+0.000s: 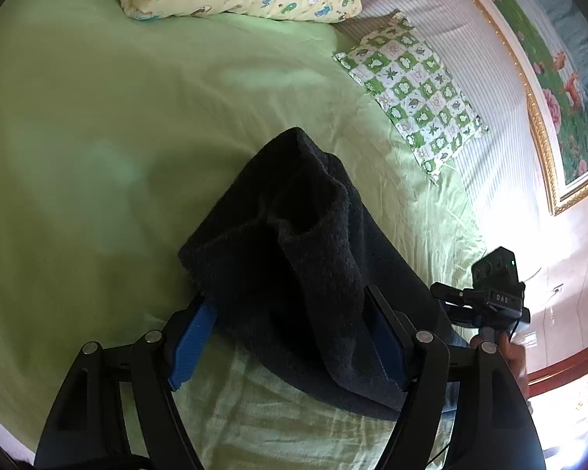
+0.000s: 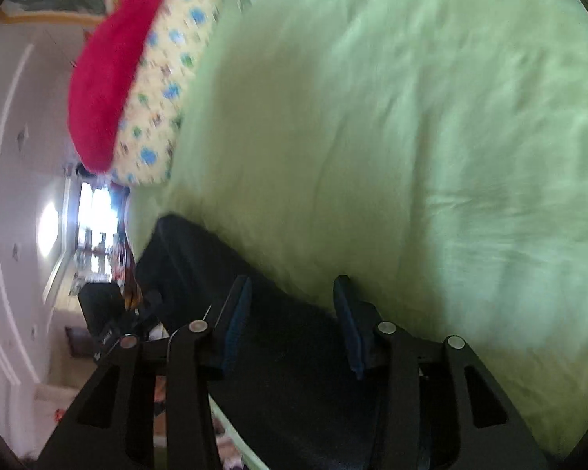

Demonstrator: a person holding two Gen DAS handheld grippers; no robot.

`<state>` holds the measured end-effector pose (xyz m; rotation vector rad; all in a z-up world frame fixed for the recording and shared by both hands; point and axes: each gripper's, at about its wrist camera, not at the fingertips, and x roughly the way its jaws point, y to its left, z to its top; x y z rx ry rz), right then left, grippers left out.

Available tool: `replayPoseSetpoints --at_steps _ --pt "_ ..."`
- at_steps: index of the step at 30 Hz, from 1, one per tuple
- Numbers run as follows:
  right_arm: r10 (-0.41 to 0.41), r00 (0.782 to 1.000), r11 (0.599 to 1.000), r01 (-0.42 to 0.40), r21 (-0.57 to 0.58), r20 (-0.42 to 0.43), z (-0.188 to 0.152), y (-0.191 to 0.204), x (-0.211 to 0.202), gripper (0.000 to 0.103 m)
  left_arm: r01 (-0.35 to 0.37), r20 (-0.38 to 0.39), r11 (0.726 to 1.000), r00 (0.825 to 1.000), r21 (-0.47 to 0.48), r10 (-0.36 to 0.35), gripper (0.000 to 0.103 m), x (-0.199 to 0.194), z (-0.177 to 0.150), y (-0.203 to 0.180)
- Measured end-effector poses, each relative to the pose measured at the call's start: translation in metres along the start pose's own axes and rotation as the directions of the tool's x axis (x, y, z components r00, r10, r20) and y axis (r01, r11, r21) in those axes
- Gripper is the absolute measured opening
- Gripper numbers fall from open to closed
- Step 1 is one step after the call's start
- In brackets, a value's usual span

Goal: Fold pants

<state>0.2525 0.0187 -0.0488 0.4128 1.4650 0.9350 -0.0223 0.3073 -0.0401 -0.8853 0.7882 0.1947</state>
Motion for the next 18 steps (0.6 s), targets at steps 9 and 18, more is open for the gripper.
replayPoseSetpoints --at_steps 9,18 --pt "-0.040 0.994 0.995 0.031 -0.095 -0.098 -0.010 0.012 0.008 0.027 -0.016 0.025 1.000 1.000 0.026 0.015 0.044 0.019 0.009 -0.008" --pt "-0.309 0.835 0.686 0.527 -0.502 0.455 -0.097 0.128 -0.028 0.020 0.107 0.187 0.976 0.972 0.187 -0.143 0.019 -0.059 -0.015 -0.034"
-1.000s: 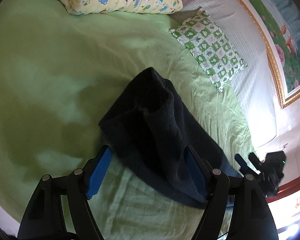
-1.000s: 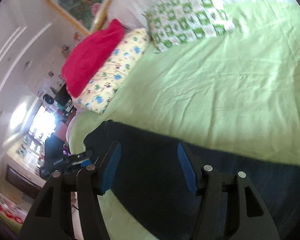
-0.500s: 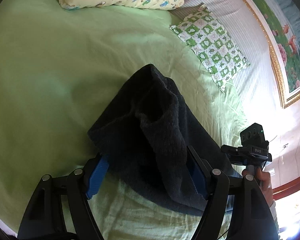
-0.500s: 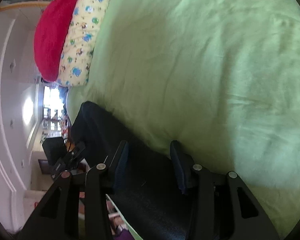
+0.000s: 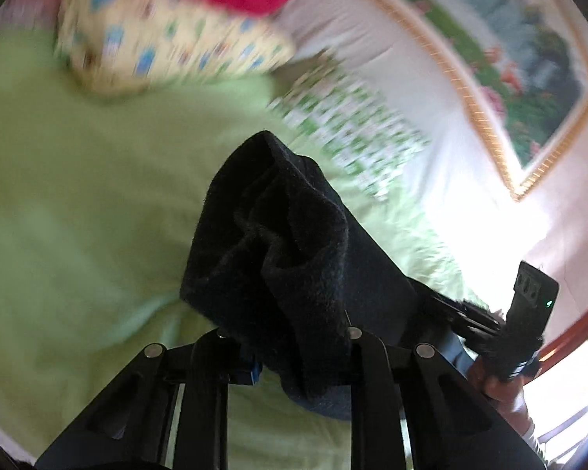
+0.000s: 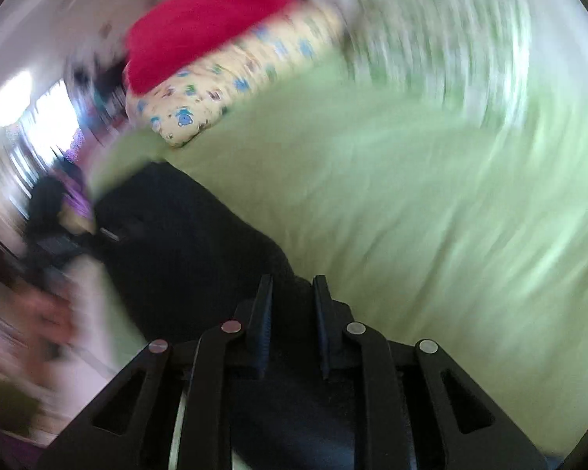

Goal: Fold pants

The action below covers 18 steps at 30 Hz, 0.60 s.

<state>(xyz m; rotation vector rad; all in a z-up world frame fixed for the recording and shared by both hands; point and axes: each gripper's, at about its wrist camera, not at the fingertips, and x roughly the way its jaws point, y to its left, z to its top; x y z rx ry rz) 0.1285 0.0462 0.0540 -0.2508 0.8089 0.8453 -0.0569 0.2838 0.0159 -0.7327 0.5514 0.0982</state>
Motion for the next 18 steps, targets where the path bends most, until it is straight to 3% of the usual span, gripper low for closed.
replayPoseSetpoints --at_steps 1,3,5,10,12,15,18 --pt "-0.088 0.995 0.993 0.092 -0.075 0.049 -0.001 0.018 -0.009 0.020 0.000 0.015 1.000 1.000 0.022 0.000 0.019 -0.009 0.000 -0.004" --pt "-0.170 0.978 0.975 0.184 -0.121 0.121 -0.004 0.040 -0.014 0.020 -0.023 0.034 0.998 0.999 0.061 0.021 0.019 -0.022 0.000 -0.008" --pt "-0.171 0.975 0.977 0.187 -0.107 0.141 -0.003 0.045 -0.006 0.020 -0.063 0.043 0.992 0.997 0.105 0.059 0.019 -0.023 0.000 -0.004" --pt "-0.145 0.986 0.989 0.146 -0.003 0.079 -0.010 0.045 0.043 0.020 -0.155 -0.017 0.975 0.987 0.159 0.159 0.021 0.005 -0.002 0.028" --pt "-0.157 0.986 0.988 0.156 0.024 0.059 -0.016 0.045 0.057 0.028 -0.193 -0.054 0.964 0.977 0.186 0.206 0.024 0.017 -0.009 0.043" --pt "-0.204 0.977 0.978 0.200 0.065 0.055 -0.027 0.040 0.058 0.044 -0.224 -0.078 0.956 0.967 0.189 0.242 0.032 0.022 -0.017 0.052" --pt "-0.185 0.978 0.976 0.170 0.137 0.101 -0.035 0.032 0.038 0.044 -0.290 -0.019 0.938 0.954 0.188 0.298 0.054 0.003 -0.020 0.050"
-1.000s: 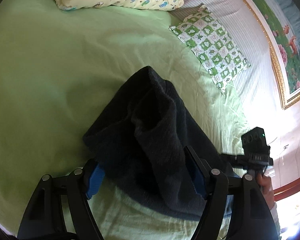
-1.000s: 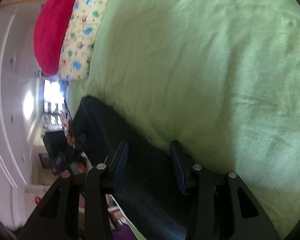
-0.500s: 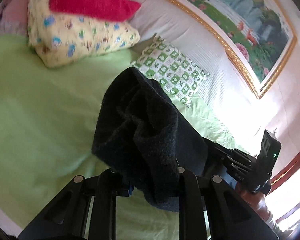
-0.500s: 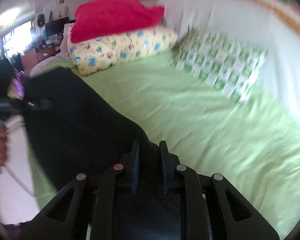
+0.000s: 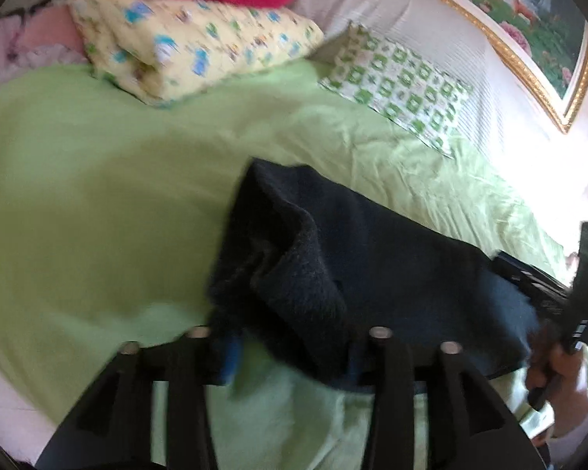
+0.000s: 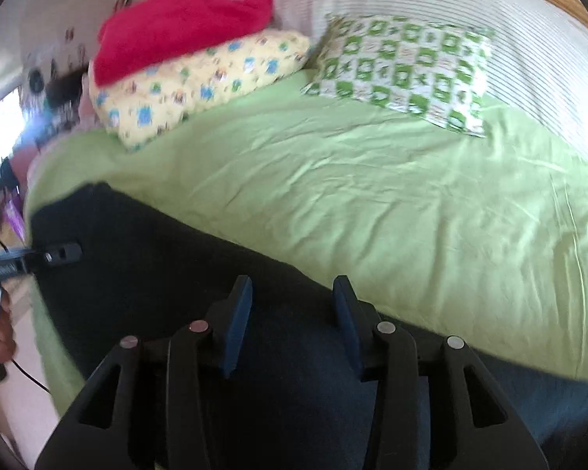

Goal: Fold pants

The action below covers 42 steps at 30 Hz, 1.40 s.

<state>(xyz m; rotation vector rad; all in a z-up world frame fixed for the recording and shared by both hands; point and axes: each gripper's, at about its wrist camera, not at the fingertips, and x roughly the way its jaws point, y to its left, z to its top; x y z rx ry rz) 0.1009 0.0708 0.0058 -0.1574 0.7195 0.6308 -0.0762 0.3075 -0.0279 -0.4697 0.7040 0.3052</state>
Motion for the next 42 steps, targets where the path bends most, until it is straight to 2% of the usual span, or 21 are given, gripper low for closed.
replayPoseSetpoints --at_steps 2,5,8,11,16,22,24,26,29,34,37,40,42 --pt "0.016 0.999 0.998 -0.018 0.060 0.033 -0.005 -0.013 -0.019 0.045 -0.014 0.042 0.999 0.999 -0.029 0.015 0.058 -0.015 0.001 0.004" --pt "0.042 0.996 0.989 -0.053 0.141 0.084 -0.015 -0.029 -0.047 0.046 0.020 0.086 0.998 0.996 -0.066 -0.014 0.058 -0.036 0.008 0.003" --pt "0.043 0.993 0.981 -0.063 0.185 0.111 -0.026 -0.037 -0.068 0.051 0.037 0.101 0.998 0.994 -0.041 -0.033 0.060 -0.047 0.016 -0.011" --pt "0.021 0.993 0.973 -0.046 0.225 0.114 -0.040 -0.049 -0.086 0.052 0.070 0.107 0.998 0.992 0.001 -0.069 0.064 -0.050 0.022 -0.035" --pt "-0.023 0.992 0.950 -0.016 0.311 0.124 -0.063 -0.076 -0.112 0.052 0.162 0.053 0.985 0.985 0.068 -0.165 0.065 -0.038 0.024 -0.082" --pt "-0.126 0.983 0.909 0.059 0.412 0.136 -0.084 -0.120 -0.144 0.052 0.281 -0.044 0.952 0.960 0.120 -0.277 0.067 -0.017 0.016 -0.141" --pt "-0.155 0.977 0.885 0.072 0.460 0.146 -0.091 -0.138 -0.158 0.055 0.313 -0.083 0.938 0.949 0.153 -0.303 0.068 -0.009 0.012 -0.166" --pt "-0.206 0.966 0.859 0.104 0.501 0.154 -0.100 -0.155 -0.171 0.062 0.344 -0.119 0.921 0.938 0.182 -0.327 0.068 -0.002 0.008 -0.187" --pt "-0.270 0.950 0.825 0.146 0.545 0.155 -0.111 -0.178 -0.189 0.062 0.378 -0.165 0.897 0.923 0.228 -0.347 0.068 0.006 0.003 -0.219" --pt "-0.340 0.930 0.766 0.187 0.615 0.141 -0.131 -0.210 -0.213 0.062 0.447 -0.230 0.841 0.892 0.305 -0.390 0.072 0.014 -0.002 -0.275" --pt "-0.343 0.930 0.740 0.181 0.647 0.132 -0.144 -0.223 -0.222 0.062 0.487 -0.279 0.797 0.870 0.357 -0.407 0.074 0.021 -0.006 -0.314" --pt "-0.358 0.929 0.719 0.211 0.662 0.094 -0.155 -0.230 -0.224 0.062 0.505 -0.324 0.767 0.858 0.396 -0.398 0.074 0.031 -0.009 -0.344" --pt "-0.343 0.935 0.711 0.196 0.675 0.090 -0.163 -0.234 -0.224 0.062 0.528 -0.354 0.736 0.845 0.424 -0.401 0.074 0.038 -0.011 -0.365"
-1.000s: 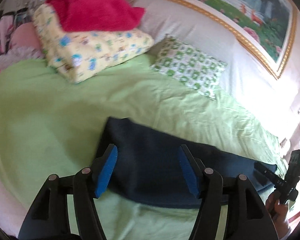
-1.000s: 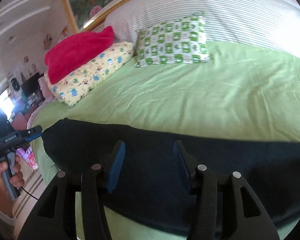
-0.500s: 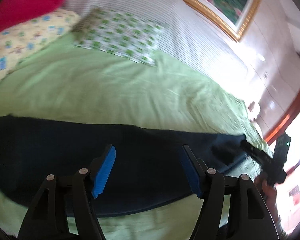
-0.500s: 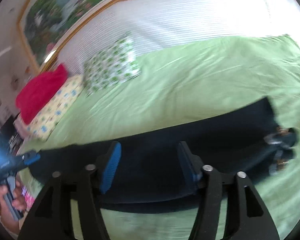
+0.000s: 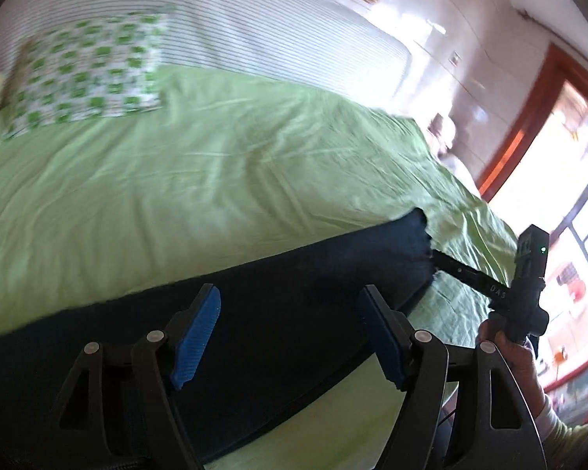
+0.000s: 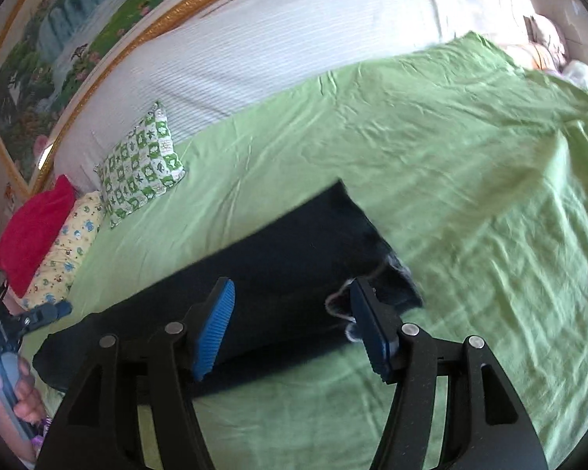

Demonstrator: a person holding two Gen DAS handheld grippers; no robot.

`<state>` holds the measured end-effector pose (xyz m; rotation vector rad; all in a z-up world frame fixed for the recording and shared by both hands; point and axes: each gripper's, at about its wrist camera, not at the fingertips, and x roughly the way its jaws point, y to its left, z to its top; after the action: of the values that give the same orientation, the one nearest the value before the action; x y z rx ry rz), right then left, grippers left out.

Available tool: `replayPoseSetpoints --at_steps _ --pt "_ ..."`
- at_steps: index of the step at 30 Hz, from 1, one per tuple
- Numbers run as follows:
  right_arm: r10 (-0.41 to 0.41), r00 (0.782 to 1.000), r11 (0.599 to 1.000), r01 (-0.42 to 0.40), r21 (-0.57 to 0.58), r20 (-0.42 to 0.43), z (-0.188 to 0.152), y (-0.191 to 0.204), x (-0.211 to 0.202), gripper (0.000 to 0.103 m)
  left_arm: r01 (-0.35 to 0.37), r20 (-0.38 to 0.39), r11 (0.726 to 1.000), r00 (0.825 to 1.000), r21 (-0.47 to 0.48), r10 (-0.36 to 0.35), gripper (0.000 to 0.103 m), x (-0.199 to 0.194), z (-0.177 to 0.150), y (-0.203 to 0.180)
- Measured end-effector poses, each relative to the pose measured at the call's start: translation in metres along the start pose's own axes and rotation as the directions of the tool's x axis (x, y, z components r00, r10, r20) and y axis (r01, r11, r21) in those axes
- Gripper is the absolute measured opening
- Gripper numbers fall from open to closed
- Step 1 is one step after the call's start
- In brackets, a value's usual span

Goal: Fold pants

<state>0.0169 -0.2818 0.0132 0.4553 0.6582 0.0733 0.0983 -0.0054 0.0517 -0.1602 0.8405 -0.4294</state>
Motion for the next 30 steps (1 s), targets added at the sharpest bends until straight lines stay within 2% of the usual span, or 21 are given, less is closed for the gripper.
replayPoseSetpoints --at_steps 7,9,13,16,20,28,30 --pt "-0.005 1.000 1.000 0.005 0.022 0.007 -0.006 -0.008 -0.009 0.062 0.081 -0.118 0.990 0.991 0.115 -0.068 0.075 0.061 0.033 -0.037" --pt "-0.020 1.000 0.999 0.020 0.043 0.016 -0.006 -0.013 -0.012 0.062 0.089 -0.145 0.984 0.987 0.152 -0.067 0.075 0.077 0.041 -0.048" --pt "-0.027 1.000 0.994 0.026 0.105 0.008 -0.009 -0.025 -0.013 0.062 0.142 -0.229 0.968 0.969 0.207 -0.093 0.075 0.113 0.054 -0.068" --pt "-0.033 0.999 0.990 0.033 0.141 -0.004 -0.013 -0.032 -0.012 0.062 0.163 -0.269 0.960 0.958 0.228 -0.099 0.075 0.135 0.062 -0.079" --pt "0.002 1.000 0.977 -0.003 0.211 0.006 -0.012 -0.040 -0.012 0.062 0.181 -0.300 0.958 0.948 0.224 -0.109 0.075 0.161 0.074 -0.087" --pt "0.054 0.999 0.961 -0.052 0.273 0.002 -0.008 -0.052 -0.009 0.062 0.256 -0.396 0.942 0.905 0.218 -0.155 0.075 0.201 0.082 -0.101" --pt "0.057 0.998 0.958 -0.054 0.280 -0.002 -0.008 -0.053 -0.008 0.054 0.270 -0.426 0.937 0.891 0.222 -0.156 0.074 0.214 0.081 -0.105"
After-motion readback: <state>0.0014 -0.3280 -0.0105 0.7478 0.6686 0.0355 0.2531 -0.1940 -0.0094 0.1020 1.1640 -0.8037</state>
